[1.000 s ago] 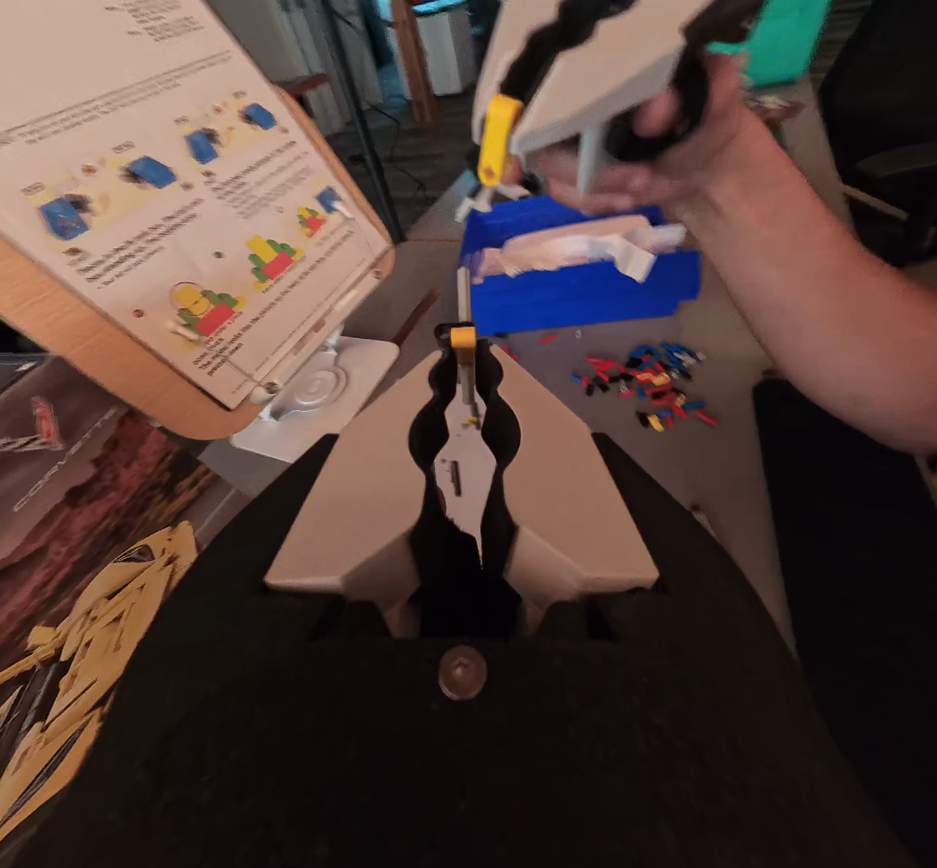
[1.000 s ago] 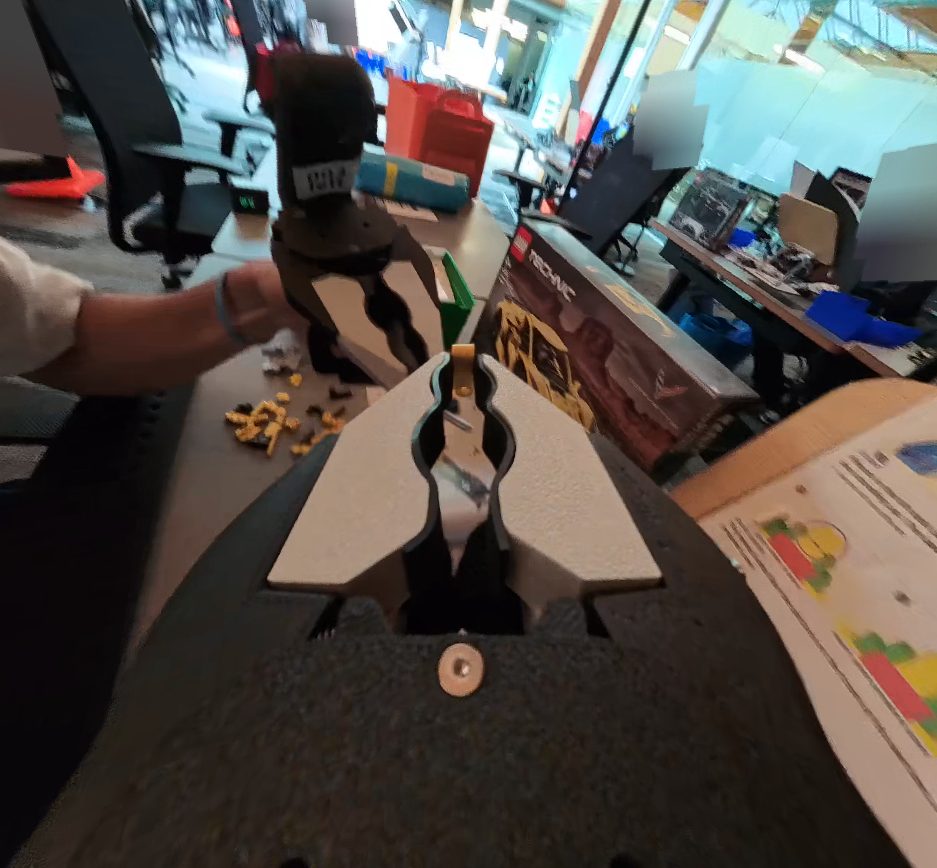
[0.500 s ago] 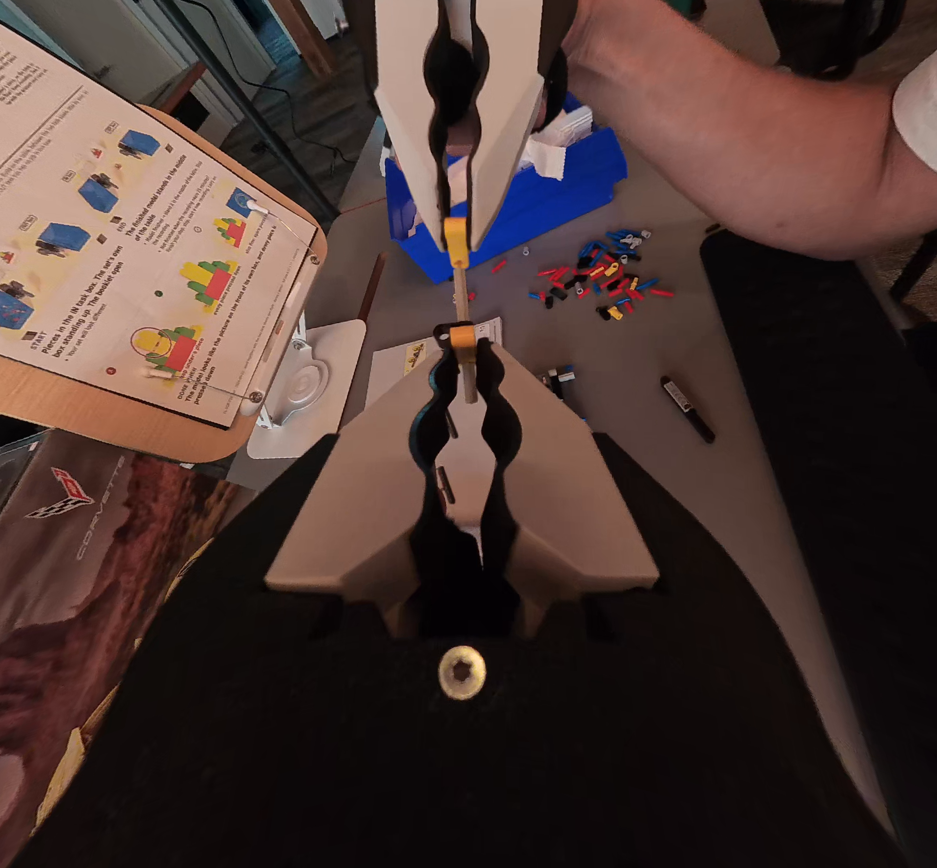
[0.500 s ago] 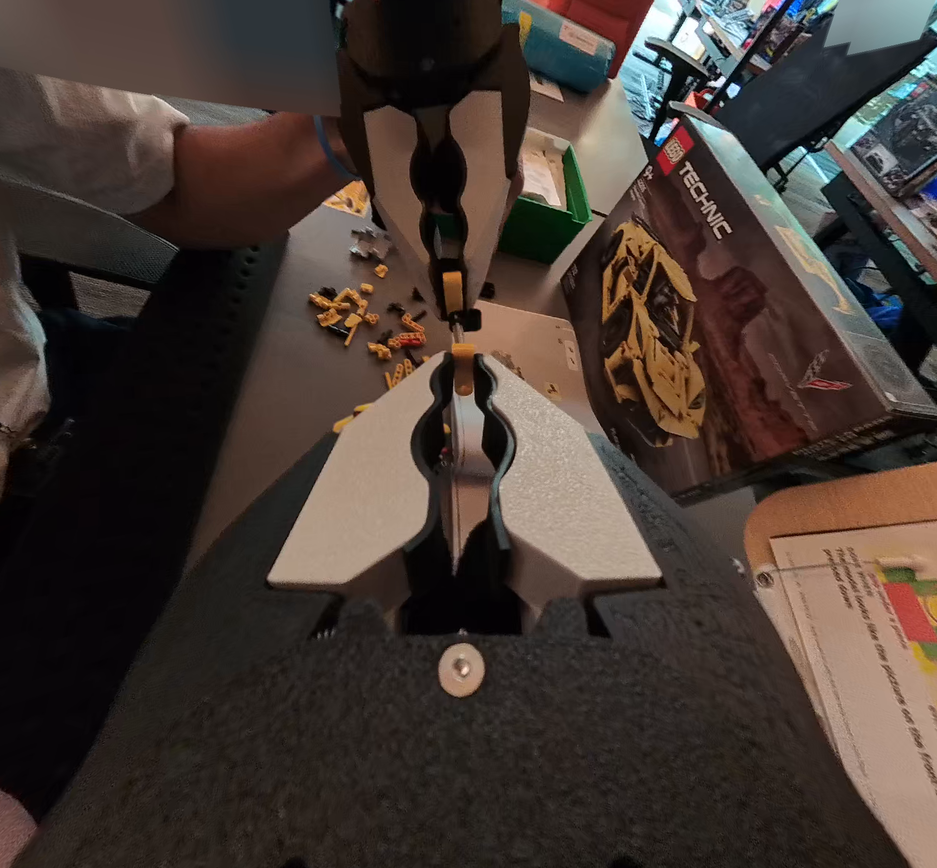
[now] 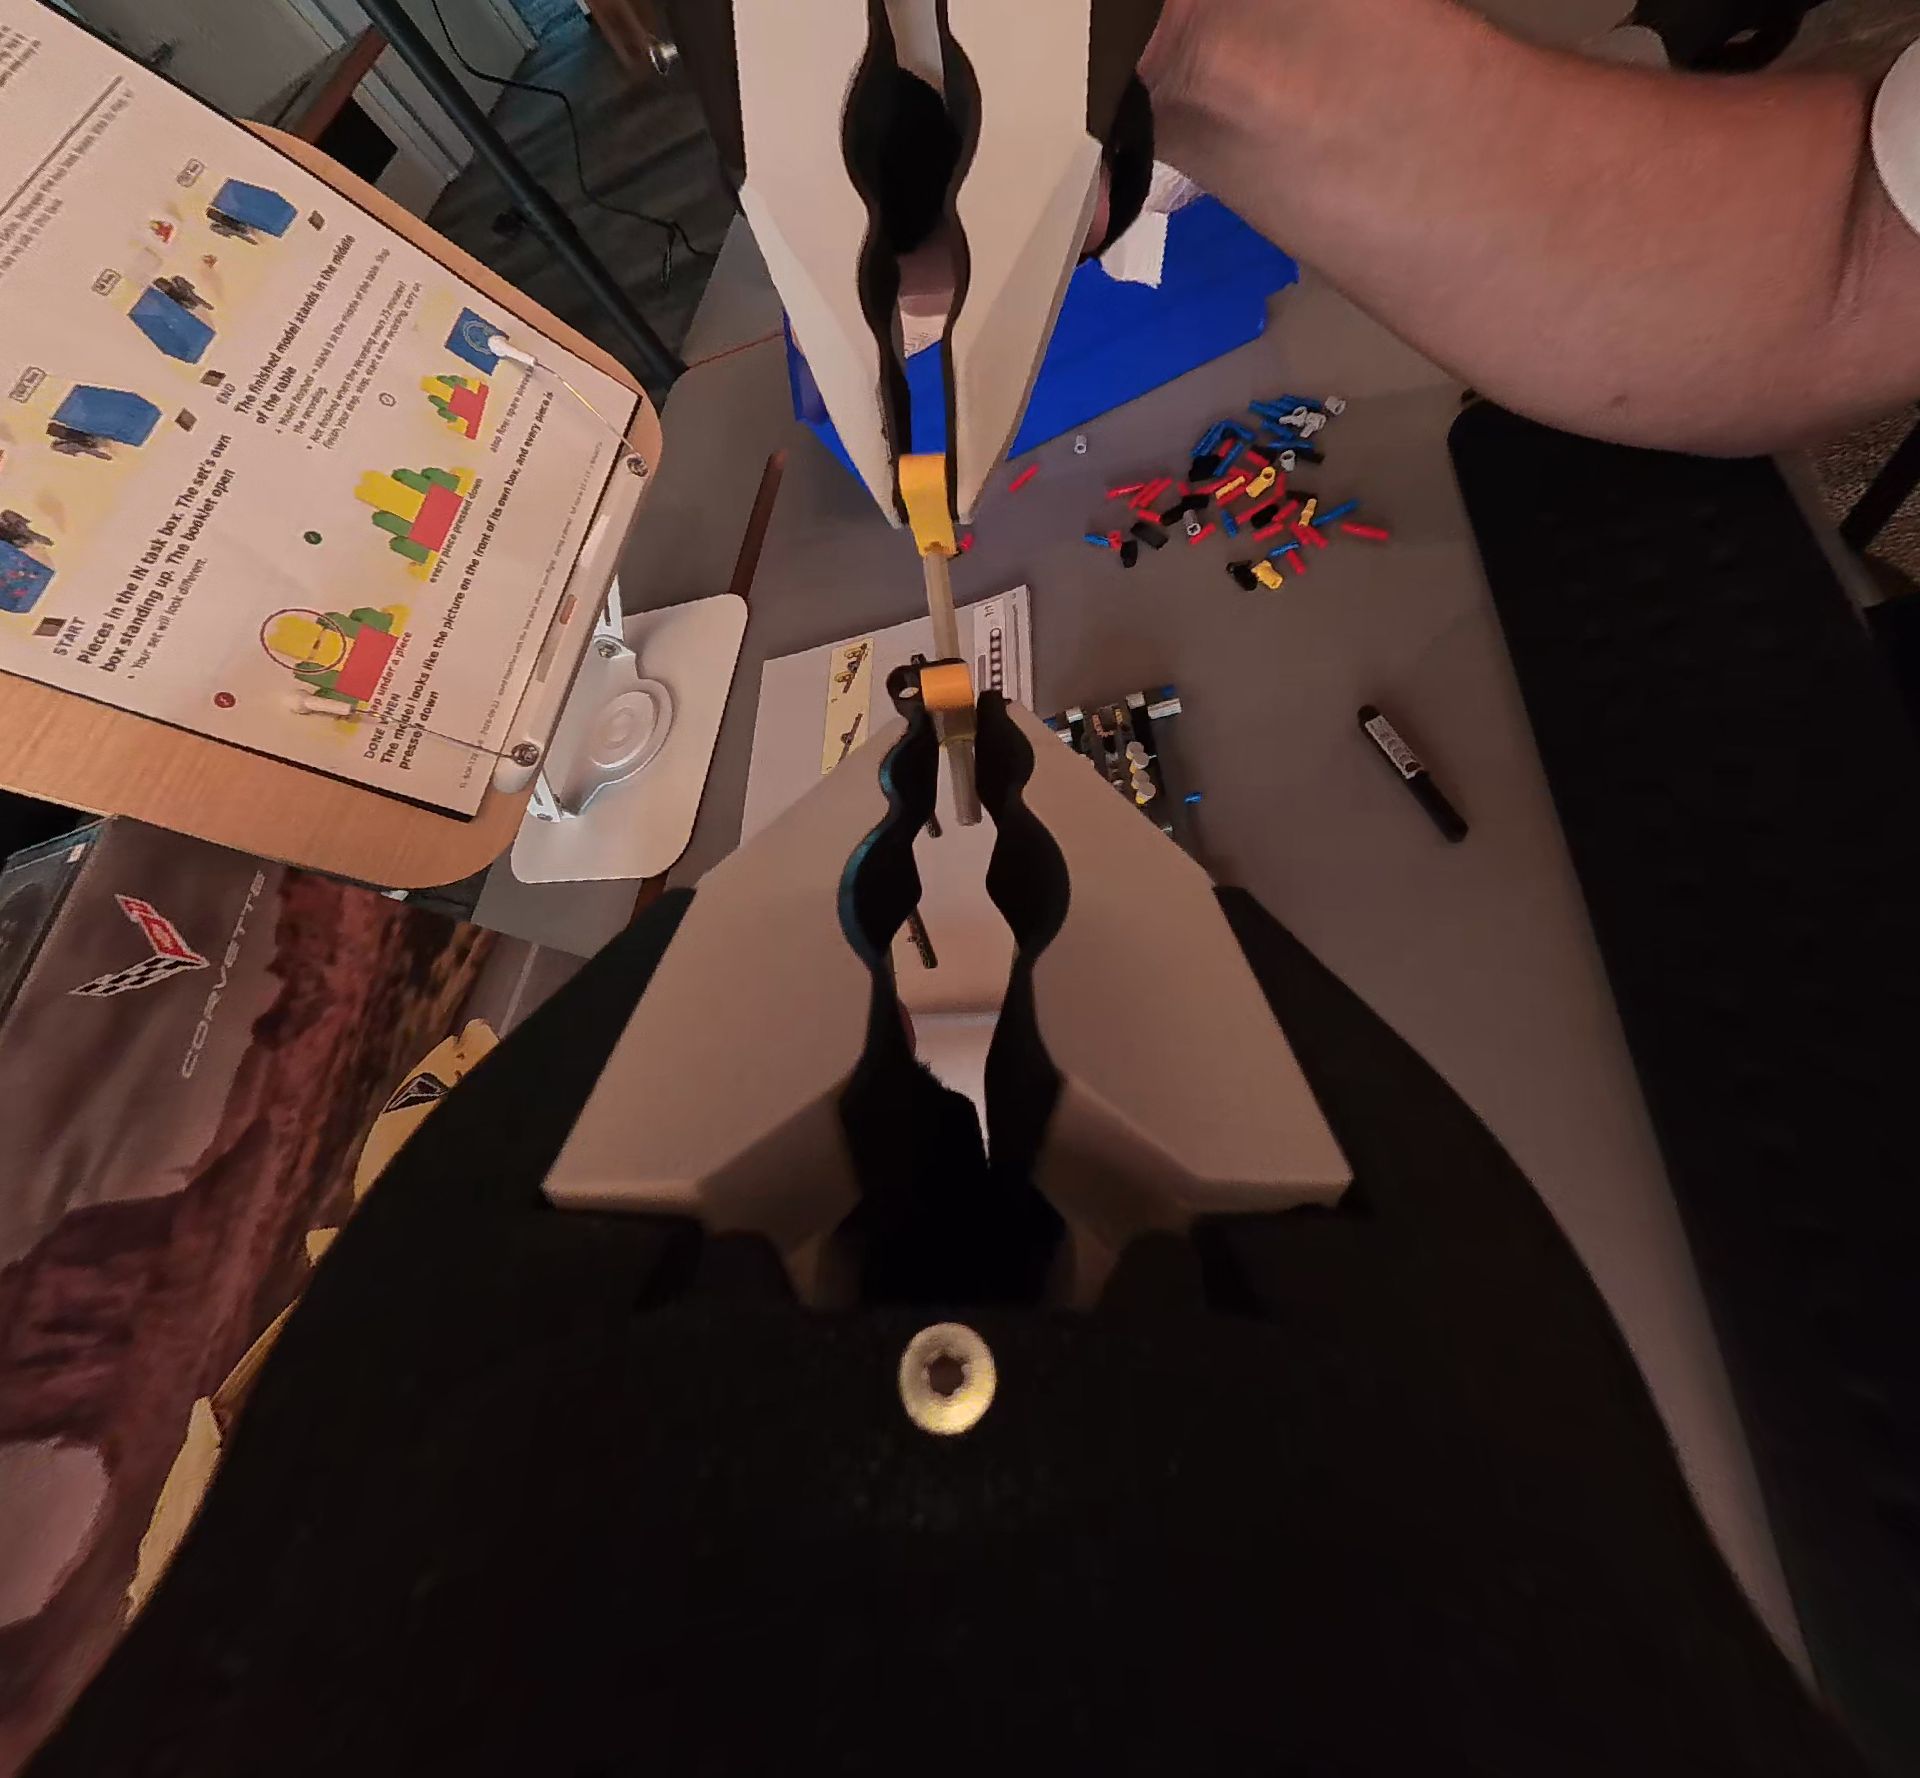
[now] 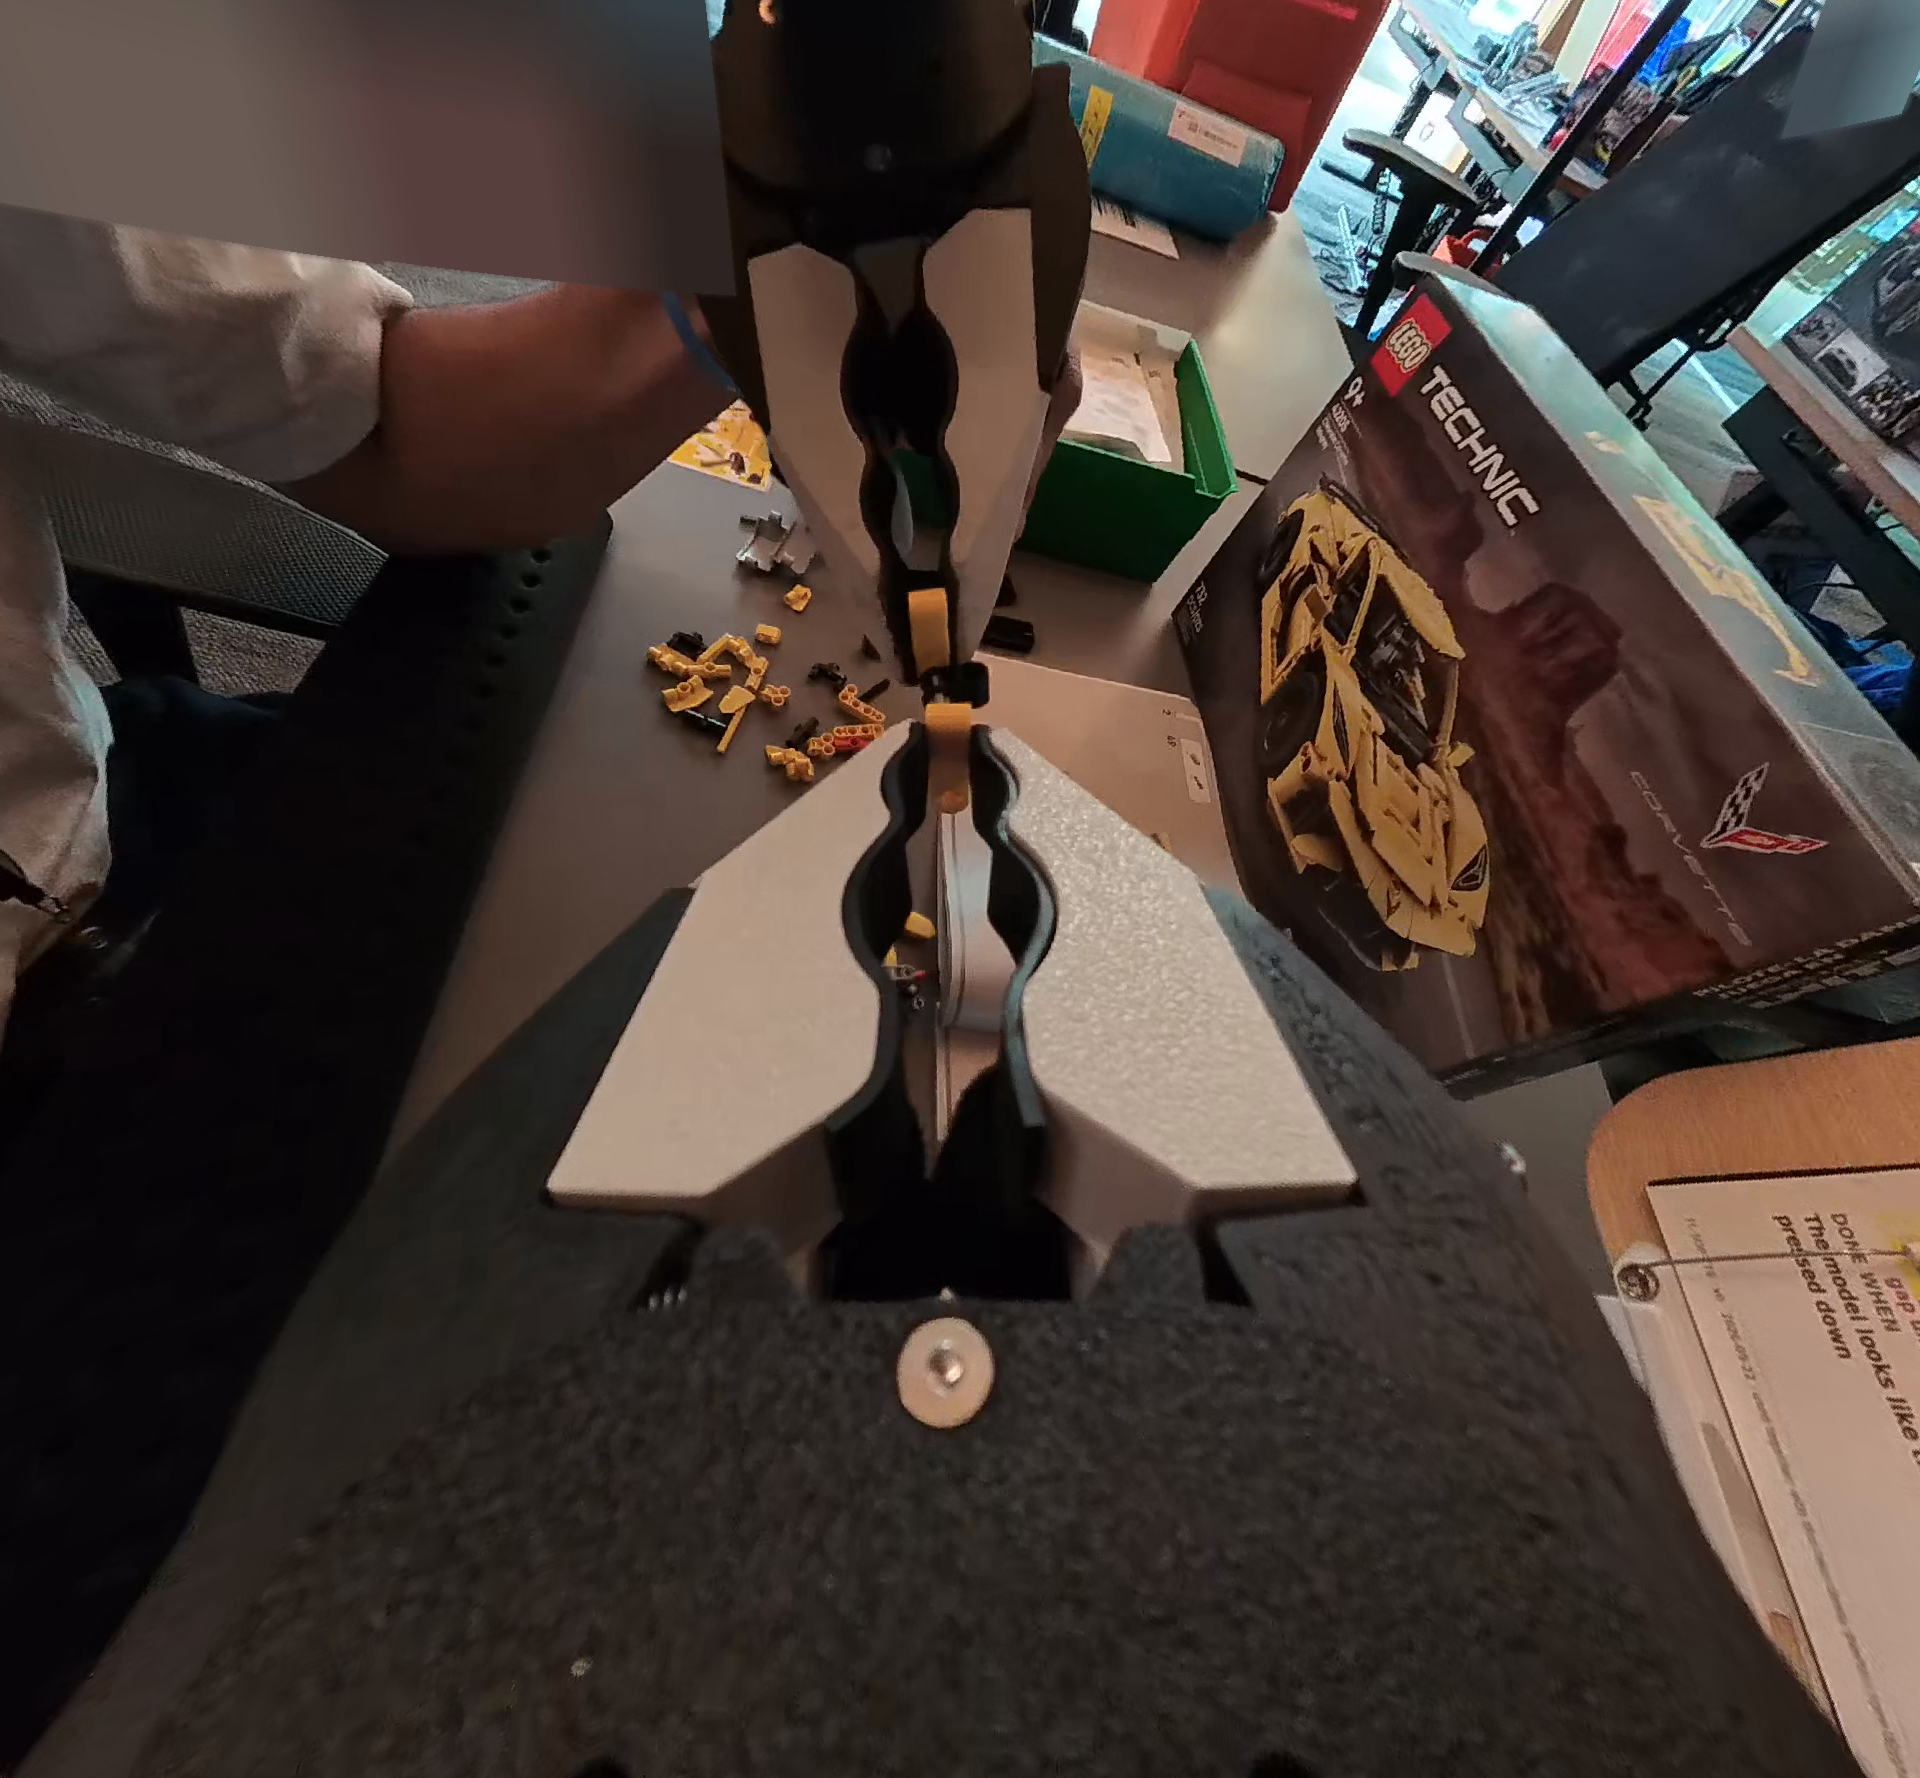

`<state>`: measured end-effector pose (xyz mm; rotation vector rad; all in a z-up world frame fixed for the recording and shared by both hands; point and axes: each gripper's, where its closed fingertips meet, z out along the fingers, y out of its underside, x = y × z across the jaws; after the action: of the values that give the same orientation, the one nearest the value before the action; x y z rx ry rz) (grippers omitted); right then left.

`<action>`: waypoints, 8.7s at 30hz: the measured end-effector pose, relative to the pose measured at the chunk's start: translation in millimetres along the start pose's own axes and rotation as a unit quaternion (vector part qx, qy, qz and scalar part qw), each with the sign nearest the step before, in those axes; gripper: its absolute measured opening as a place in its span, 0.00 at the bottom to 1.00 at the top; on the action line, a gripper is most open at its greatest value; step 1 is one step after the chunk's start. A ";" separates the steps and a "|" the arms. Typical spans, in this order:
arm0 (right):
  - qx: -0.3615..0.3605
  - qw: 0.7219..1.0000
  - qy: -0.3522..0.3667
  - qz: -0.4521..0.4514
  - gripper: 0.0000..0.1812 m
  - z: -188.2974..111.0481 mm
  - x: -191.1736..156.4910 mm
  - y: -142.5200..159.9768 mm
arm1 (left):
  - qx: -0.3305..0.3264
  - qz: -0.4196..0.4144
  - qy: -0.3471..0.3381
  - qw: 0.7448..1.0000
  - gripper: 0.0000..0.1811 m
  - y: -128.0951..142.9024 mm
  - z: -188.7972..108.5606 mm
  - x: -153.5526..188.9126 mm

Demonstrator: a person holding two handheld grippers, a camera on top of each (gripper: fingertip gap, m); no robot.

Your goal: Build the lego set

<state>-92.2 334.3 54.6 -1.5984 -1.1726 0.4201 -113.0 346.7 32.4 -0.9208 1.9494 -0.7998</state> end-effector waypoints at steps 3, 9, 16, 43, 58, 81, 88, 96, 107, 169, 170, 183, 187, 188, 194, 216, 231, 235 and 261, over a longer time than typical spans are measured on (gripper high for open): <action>0.008 1.000 -0.003 -0.001 0.04 1.0 0.1 -1.2 | 0.002 0.000 0.001 1.000 0.03 0.2 -1.8 -0.2; 0.022 1.000 -0.015 0.010 0.04 1.7 0.2 -0.2 | 0.007 0.000 0.005 1.000 0.03 0.2 -2.5 0.0; 0.037 0.999 -0.023 0.019 0.04 1.6 2.0 0.9 | 0.018 -0.006 0.006 1.000 0.03 -1.1 0.3 -2.0; 0.134 0.973 0.182 0.054 0.24 -19.4 65.9 -36.2 | 0.305 -0.184 0.016 0.934 0.03 -32.7 1.5 -54.1; -0.161 0.880 0.413 -0.167 0.46 0.9 84.7 -11.4 | 0.359 -0.393 0.069 0.844 0.03 -40.1 10.4 -73.8; -0.142 0.885 0.418 -0.150 0.35 1.9 91.5 -9.4 | 0.365 -0.402 0.083 0.835 0.04 -40.9 15.4 -70.4; -0.177 0.853 0.450 -0.199 0.36 1.3 98.1 -3.1 | 0.325 -0.397 0.027 0.858 0.03 -31.4 25.8 -76.4; -0.160 0.863 0.447 -0.174 0.36 2.2 101.5 -1.2 | 0.321 -0.379 -0.009 0.868 0.03 -30.0 23.9 -80.6; -0.177 0.858 0.438 -0.201 0.34 2.6 100.3 4.2 | 0.236 -0.308 -0.042 0.921 0.07 -16.5 30.1 -76.1; -0.140 0.985 0.102 -0.019 0.02 24.3 20.6 51.7 | -0.042 0.065 -0.063 0.995 0.02 44.0 35.1 -25.5; -0.143 0.985 0.098 -0.013 0.02 24.5 19.8 53.5 | -0.044 0.066 -0.061 0.995 0.02 44.6 35.0 -24.8; -0.106 0.961 0.217 0.134 0.02 -34.3 49.2 95.5 | 0.015 -0.069 -0.075 0.995 0.08 29.3 32.3 -41.8; -0.016 0.905 0.300 0.300 0.02 -57.6 29.8 130.5 | 0.031 -0.125 -0.074 0.989 0.09 30.0 48.5 -49.2; 0.014 0.887 0.307 0.344 0.02 -56.4 15.2 136.9 | 0.025 -0.136 -0.071 0.988 0.09 33.6 55.4 -48.8; 0.075 0.833 0.379 0.396 0.01 -36.1 -48.5 148.8 | -0.037 -0.181 0.078 0.980 0.14 53.2 101.1 12.8; 0.236 0.788 0.321 0.469 0.01 -7.3 -81.0 120.1 | 0.210 -0.493 0.234 0.811 0.08 14.5 108.2 83.6; 0.102 0.959 0.201 0.173 0.23 -2.0 -91.0 105.1 | 0.213 -0.508 0.317 0.772 0.03 24.9 98.7 105.4; 0.097 0.970 0.138 0.176 0.23 -2.9 -90.9 105.4 | 0.194 -0.519 0.307 0.774 0.03 34.4 102.6 106.5; 0.092 0.973 0.143 0.157 0.23 7.5 -101.7 141.6 | 0.109 -0.534 0.260 0.797 0.03 59.5 121.1 115.3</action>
<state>-77.6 258.5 -101.9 -1.6203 -0.6456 0.4693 -72.5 259.9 -117.0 -1.8191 1.5554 -2.0493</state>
